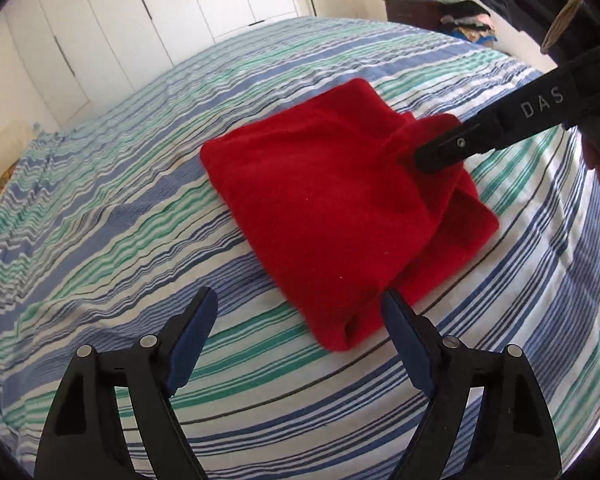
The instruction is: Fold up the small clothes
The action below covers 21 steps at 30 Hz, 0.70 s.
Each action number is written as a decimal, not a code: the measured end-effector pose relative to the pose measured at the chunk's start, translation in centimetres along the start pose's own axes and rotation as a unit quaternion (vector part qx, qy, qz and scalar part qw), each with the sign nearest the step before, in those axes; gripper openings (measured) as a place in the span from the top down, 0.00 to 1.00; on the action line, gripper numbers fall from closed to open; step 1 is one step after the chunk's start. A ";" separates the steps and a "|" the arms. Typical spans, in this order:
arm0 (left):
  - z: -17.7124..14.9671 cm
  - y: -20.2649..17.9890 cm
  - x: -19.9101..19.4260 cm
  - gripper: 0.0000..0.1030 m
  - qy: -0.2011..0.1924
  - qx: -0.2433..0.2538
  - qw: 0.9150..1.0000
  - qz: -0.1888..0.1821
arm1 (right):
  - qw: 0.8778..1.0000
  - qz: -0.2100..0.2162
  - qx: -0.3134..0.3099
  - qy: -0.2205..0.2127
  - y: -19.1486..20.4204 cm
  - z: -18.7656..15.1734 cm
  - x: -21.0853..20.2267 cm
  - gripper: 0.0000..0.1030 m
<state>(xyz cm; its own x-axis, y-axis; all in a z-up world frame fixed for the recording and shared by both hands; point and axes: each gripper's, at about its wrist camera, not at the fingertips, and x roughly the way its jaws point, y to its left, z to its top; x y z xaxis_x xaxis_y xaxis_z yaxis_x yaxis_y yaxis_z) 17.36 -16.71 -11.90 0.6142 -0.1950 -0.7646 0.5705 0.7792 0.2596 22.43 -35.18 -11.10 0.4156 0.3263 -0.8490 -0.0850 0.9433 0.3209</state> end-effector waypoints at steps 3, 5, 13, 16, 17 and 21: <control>0.2 0.9 1.7 0.86 0.025 -0.038 0.998 -0.033 | 0.999 0.022 0.026 -0.013 -0.8 -0.1 -0.5 0.90; -0.2 2.5 1.1 0.86 0.013 -0.086 0.994 -0.059 | 0.995 0.066 0.064 -0.029 -1.3 -0.2 -2.2 0.91; -3.9 2.2 1.7 0.72 0.076 -0.067 0.991 -0.084 | 0.994 0.034 0.095 0.048 -3.9 -5.2 2.7 0.90; -4.8 4.2 -1.4 0.42 0.055 -0.093 0.989 -0.102 | 0.992 0.054 0.116 0.016 -4.8 -5.8 1.2 0.58; -4.8 5.3 -2.5 0.41 0.038 -0.115 0.987 -0.106 | 0.993 0.049 0.109 0.003 -4.7 -5.7 -0.1 0.48; -1.7 8.7 -4.3 0.45 -0.028 -0.202 0.973 -0.106 | 0.997 0.009 0.035 -0.063 -2.8 -2.9 -5.7 0.50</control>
<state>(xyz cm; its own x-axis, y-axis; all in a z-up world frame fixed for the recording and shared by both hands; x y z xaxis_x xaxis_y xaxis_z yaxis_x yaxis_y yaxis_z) 18.75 -8.09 -7.39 0.5408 -0.4004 -0.7398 0.4336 0.8863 -0.1628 17.68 -39.52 -8.33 0.5258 0.3282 -0.7847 -0.0320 0.9296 0.3673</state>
